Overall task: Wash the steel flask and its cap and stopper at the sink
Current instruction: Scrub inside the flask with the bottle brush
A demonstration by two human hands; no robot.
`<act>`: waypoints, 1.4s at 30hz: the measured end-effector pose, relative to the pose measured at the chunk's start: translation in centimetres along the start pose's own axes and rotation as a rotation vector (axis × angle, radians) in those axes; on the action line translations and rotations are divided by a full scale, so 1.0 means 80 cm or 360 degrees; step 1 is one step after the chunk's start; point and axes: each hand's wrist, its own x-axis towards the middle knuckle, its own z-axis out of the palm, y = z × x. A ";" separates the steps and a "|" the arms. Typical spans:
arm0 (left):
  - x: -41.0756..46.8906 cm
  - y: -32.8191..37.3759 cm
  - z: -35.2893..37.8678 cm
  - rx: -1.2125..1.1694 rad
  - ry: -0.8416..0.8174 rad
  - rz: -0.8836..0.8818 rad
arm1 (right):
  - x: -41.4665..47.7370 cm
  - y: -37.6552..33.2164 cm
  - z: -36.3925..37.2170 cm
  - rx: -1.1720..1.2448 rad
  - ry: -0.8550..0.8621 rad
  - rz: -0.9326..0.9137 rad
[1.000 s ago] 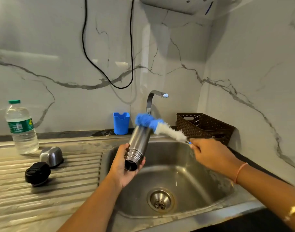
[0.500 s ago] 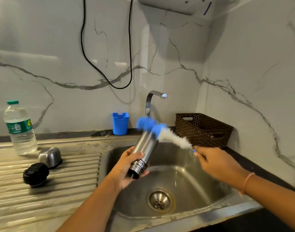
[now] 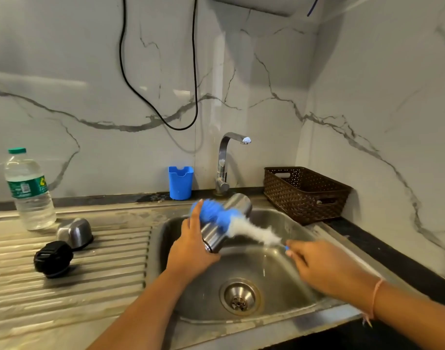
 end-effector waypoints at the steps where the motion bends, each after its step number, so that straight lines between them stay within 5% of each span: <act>1: -0.001 0.000 -0.001 0.0074 0.0049 0.0039 | -0.010 -0.010 0.004 0.0027 -0.0050 -0.0055; 8: -0.001 0.003 0.000 0.0044 0.0193 0.0141 | 0.024 0.017 -0.026 -0.0137 0.0182 0.0186; 14: 0.006 -0.001 0.008 -0.0424 0.0241 -0.0372 | -0.005 -0.009 -0.003 -0.0066 -0.0012 -0.0089; 20: 0.021 -0.006 0.005 -0.1447 0.0275 -0.0926 | 0.028 -0.007 -0.022 -0.0086 0.0132 0.0106; 23: 0.018 0.000 -0.002 -0.1962 0.0052 -0.1023 | 0.053 0.007 -0.032 0.0032 0.0188 0.0254; 30: 0.018 -0.008 -0.020 -0.2866 0.0047 -0.1098 | 0.042 -0.003 -0.029 0.0045 0.0200 0.0145; 37: 0.010 0.005 -0.024 -0.2450 -0.0150 -0.1059 | 0.032 -0.015 -0.036 0.0015 0.0211 -0.0114; 42: 0.009 0.010 -0.014 -0.2062 -0.0332 -0.0868 | 0.061 0.017 -0.052 -0.0069 0.0351 0.0175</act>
